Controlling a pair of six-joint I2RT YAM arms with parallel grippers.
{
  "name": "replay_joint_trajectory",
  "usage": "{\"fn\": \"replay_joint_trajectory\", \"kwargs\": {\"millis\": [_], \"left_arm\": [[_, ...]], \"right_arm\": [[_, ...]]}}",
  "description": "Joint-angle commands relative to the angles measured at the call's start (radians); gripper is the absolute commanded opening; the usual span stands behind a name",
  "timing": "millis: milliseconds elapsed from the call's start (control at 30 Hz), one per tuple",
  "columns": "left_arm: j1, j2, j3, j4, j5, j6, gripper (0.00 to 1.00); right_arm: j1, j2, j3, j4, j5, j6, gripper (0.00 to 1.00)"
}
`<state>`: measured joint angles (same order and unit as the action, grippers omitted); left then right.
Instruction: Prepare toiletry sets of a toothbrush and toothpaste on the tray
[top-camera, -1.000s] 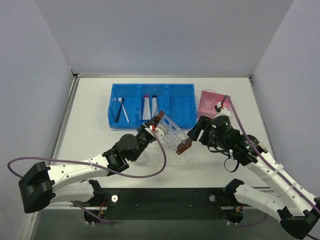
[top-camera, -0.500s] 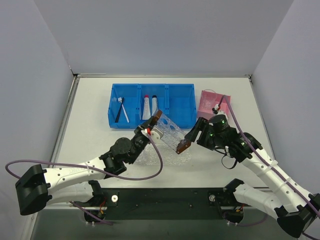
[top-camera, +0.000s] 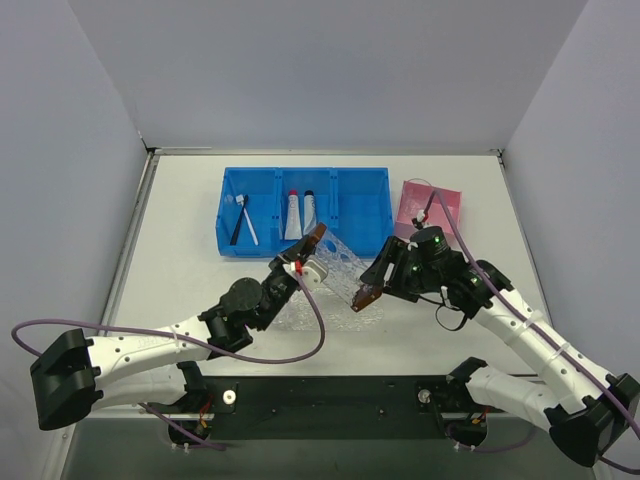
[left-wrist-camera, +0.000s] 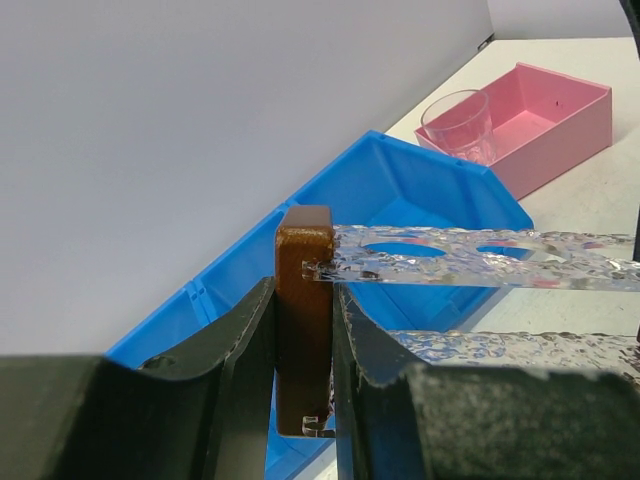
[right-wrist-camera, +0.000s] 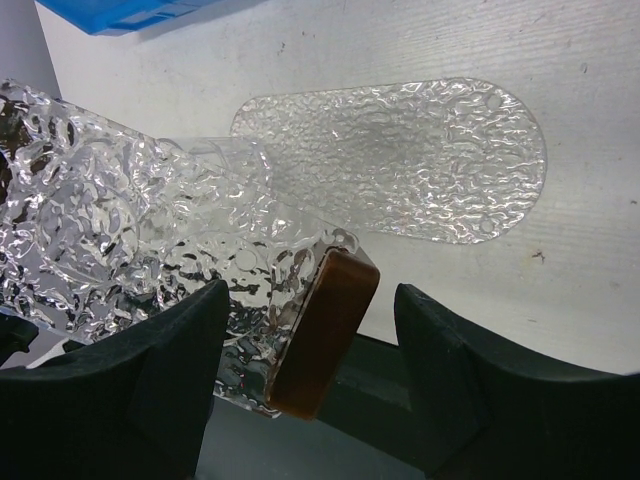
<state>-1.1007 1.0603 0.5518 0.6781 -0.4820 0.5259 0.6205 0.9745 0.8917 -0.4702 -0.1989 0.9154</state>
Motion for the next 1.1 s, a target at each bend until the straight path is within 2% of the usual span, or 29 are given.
{"fn": "replay_joint_trajectory", "kwargs": {"millis": [0,233,333,367,433,467,533,567,600,733,800,867,933,967,1033,1067], "left_arm": [[-0.007,-0.040,0.005,0.155,0.010,-0.003,0.00],[-0.025,-0.062,-0.029,0.215,-0.001,0.025,0.00],[-0.031,-0.068,-0.036,0.221,0.003,0.026,0.00],[-0.031,-0.068,-0.036,0.222,0.008,0.026,0.00],[-0.034,-0.066,-0.038,0.221,0.017,0.026,0.00],[-0.036,-0.066,-0.041,0.221,0.029,0.028,0.00],[-0.036,-0.062,-0.043,0.206,0.043,0.029,0.00],[-0.036,-0.062,-0.041,0.196,0.058,0.029,0.00],[-0.037,-0.060,-0.041,0.189,0.066,0.029,0.00],[-0.036,-0.046,-0.046,0.167,0.097,0.022,0.00],[-0.037,-0.039,-0.033,0.143,0.100,0.013,0.07],[-0.036,-0.028,-0.027,0.133,0.105,0.003,0.21],[-0.036,-0.019,-0.021,0.120,0.109,-0.007,0.29],[-0.036,-0.014,-0.018,0.115,0.114,-0.013,0.37],[-0.036,-0.010,-0.013,0.106,0.121,-0.023,0.43],[-0.036,-0.008,-0.013,0.101,0.134,-0.032,0.50]], "right_arm": [[-0.007,0.023,-0.020,0.019,-0.057,0.013,0.62],[-0.011,0.046,-0.030,0.045,-0.079,0.030,0.58],[-0.019,0.047,-0.039,0.064,-0.100,0.040,0.46],[-0.021,0.046,-0.040,0.070,-0.105,0.043,0.39],[-0.028,0.044,-0.043,0.079,-0.114,0.048,0.33],[-0.030,0.046,-0.043,0.082,-0.117,0.050,0.23],[-0.039,0.044,-0.039,0.085,-0.117,0.046,0.15],[-0.039,0.043,-0.040,0.085,-0.114,0.043,0.06],[-0.044,0.043,-0.039,0.084,-0.112,0.039,0.01],[-0.067,0.018,-0.037,0.091,-0.080,0.022,0.00],[-0.076,-0.017,-0.037,0.097,-0.056,0.008,0.00],[-0.085,-0.043,-0.039,0.097,-0.013,-0.010,0.00],[-0.102,-0.080,-0.043,0.099,0.015,-0.021,0.00],[-0.108,-0.091,-0.048,0.100,0.032,-0.026,0.00],[-0.126,-0.114,-0.060,0.104,0.042,-0.041,0.00],[-0.139,-0.126,-0.066,0.105,0.052,-0.050,0.00]]}}
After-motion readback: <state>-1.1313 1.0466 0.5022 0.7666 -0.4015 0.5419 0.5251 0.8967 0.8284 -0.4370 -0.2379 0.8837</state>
